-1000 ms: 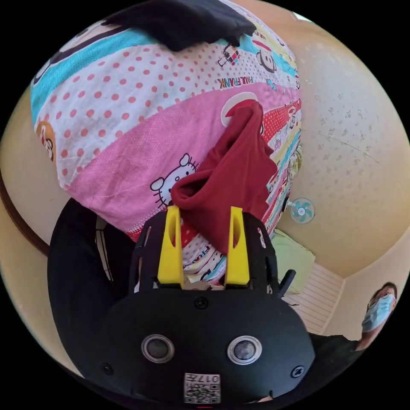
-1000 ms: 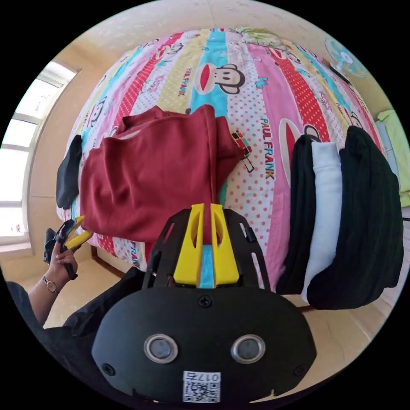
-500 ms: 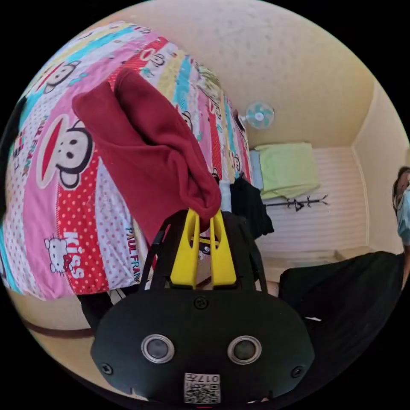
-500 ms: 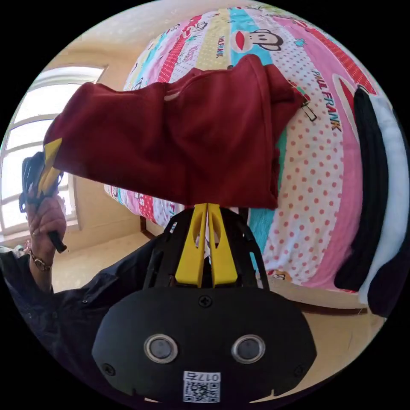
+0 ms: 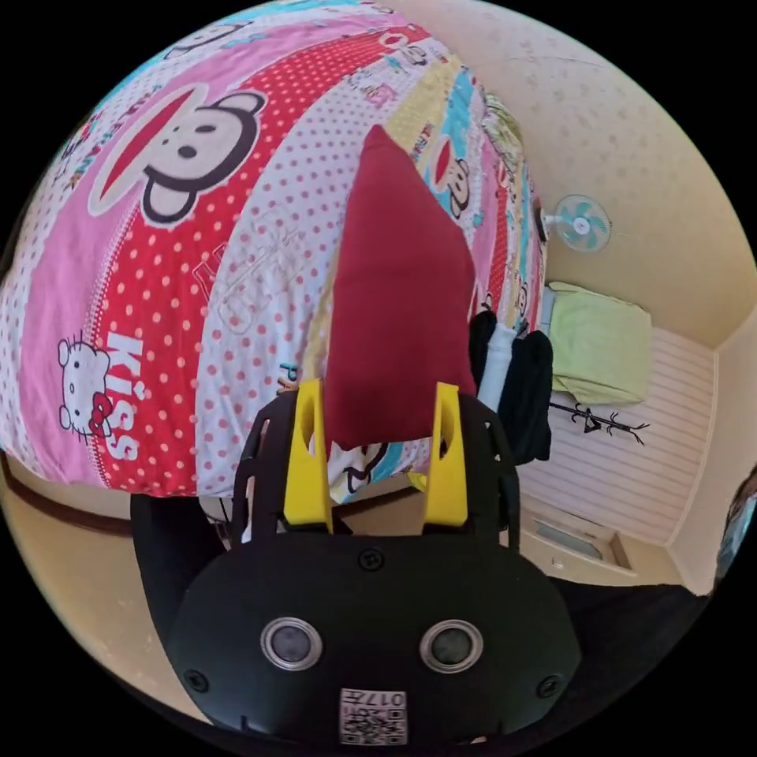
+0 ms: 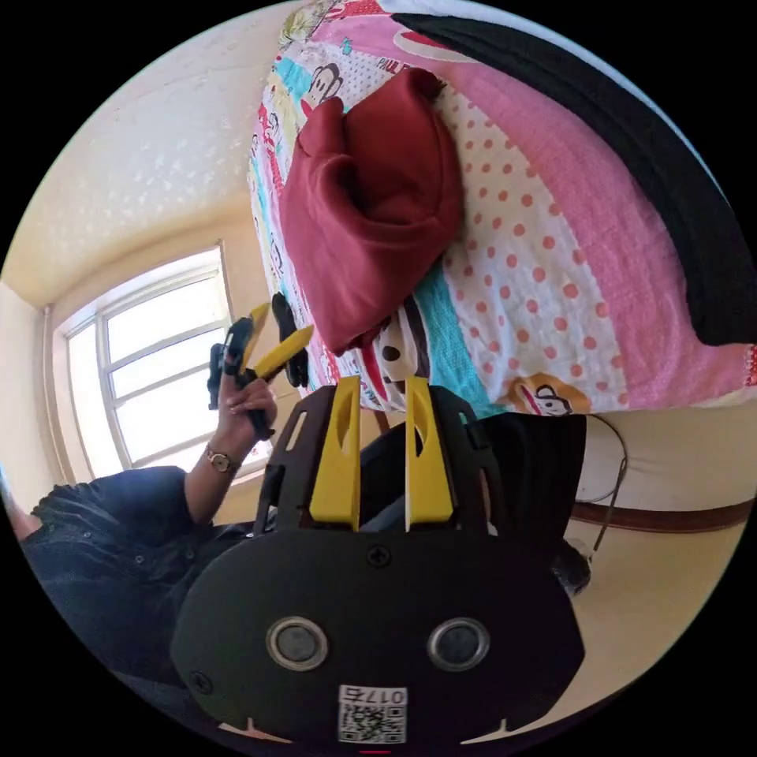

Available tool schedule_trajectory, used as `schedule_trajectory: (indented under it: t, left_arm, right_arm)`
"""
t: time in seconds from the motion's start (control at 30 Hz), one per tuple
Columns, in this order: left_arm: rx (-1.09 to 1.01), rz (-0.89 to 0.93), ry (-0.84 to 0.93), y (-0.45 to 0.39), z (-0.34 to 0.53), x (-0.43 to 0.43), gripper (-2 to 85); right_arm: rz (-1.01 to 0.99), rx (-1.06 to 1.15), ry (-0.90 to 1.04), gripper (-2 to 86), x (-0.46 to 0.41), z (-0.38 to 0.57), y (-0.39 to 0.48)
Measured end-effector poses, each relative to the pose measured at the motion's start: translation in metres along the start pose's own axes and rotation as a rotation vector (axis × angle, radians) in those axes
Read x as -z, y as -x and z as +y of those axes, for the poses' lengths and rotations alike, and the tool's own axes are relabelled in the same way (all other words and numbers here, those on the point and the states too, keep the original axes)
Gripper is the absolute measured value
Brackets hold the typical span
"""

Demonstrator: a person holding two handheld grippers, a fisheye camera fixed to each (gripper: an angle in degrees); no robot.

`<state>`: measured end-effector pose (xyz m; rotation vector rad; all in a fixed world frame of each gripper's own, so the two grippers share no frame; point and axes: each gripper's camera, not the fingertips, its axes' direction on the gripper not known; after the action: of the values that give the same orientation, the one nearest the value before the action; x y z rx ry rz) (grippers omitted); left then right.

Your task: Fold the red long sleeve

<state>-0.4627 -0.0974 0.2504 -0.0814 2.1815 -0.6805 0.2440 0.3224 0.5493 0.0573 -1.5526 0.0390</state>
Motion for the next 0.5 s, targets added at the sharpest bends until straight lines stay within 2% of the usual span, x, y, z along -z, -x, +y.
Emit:
schedule_trajectory:
  t: [0.07, 0.13, 0.2, 0.23, 0.37, 0.43, 0.5]
  left_arm:
    - [0.052, -0.021, 0.16, 0.026, -0.001, -0.043, 18.2]
    - [0.085, -0.02, 0.169, 0.032, 0.003, -0.058, 16.2]
    - [0.128, 0.014, 0.173, 0.027, 0.009, -0.057, 10.1]
    - [0.055, 0.121, 0.184, 0.013, 0.015, -0.054, 8.3]
    - [-0.06, 0.245, 0.173, -0.043, 0.056, -0.012, 6.6]
    - [-0.13, 0.255, 0.204, -0.074, 0.077, 0.004, 6.5]
    - [-0.201, 0.227, 0.244, -0.105, 0.101, 0.02, 6.6]
  right_arm:
    - [-0.177, -0.064, -0.028, 15.1, 0.0, 0.003, -0.015]
    - [-0.379, -0.181, -0.095, 19.1, -0.002, 0.01, -0.038]
    - [-0.499, -0.277, -0.153, 22.3, -0.004, 0.017, -0.053]
    - [-0.553, -0.318, -0.184, 24.2, -0.006, 0.021, -0.059]
    - [-0.67, -0.294, -0.212, 27.1, -0.013, 0.015, -0.057]
    - [-0.871, -0.214, -0.215, 26.0, -0.014, 0.003, -0.044]
    - [-0.943, -0.167, -0.178, 24.3, -0.009, -0.001, -0.025]
